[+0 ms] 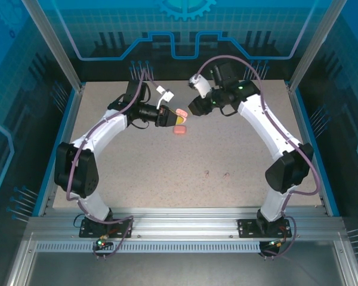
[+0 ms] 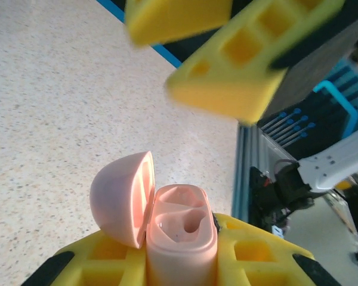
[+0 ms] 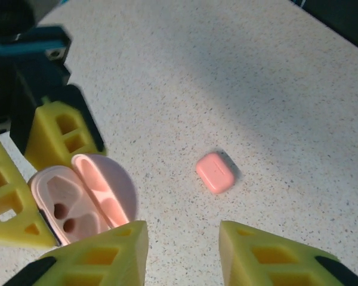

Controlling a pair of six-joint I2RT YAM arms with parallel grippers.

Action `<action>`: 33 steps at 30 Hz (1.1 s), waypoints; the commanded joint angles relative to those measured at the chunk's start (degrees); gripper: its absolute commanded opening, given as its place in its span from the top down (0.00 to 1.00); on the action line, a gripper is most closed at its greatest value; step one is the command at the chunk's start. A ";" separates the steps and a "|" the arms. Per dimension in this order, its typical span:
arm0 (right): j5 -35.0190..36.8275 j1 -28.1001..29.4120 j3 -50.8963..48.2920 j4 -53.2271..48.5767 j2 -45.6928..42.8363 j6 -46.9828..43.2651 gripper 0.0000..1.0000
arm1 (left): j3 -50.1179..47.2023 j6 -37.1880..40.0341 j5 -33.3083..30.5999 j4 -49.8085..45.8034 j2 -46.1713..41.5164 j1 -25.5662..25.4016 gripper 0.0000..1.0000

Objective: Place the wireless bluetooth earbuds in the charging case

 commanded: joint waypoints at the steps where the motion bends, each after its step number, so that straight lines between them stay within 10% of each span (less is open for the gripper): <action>1: -5.04 -2.53 -2.78 2.61 -7.50 6.10 0.53 | -7.04 -2.49 -8.16 14.23 -5.81 0.17 1.00; 15: 11.96 1.20 -29.93 4.63 -18.83 38.26 0.35 | -32.70 -4.53 -36.39 62.09 -19.29 -3.25 1.00; 33: 24.01 11.99 -42.76 1.95 -14.66 49.65 0.36 | -34.99 -0.20 -43.18 72.38 -23.75 -7.88 1.00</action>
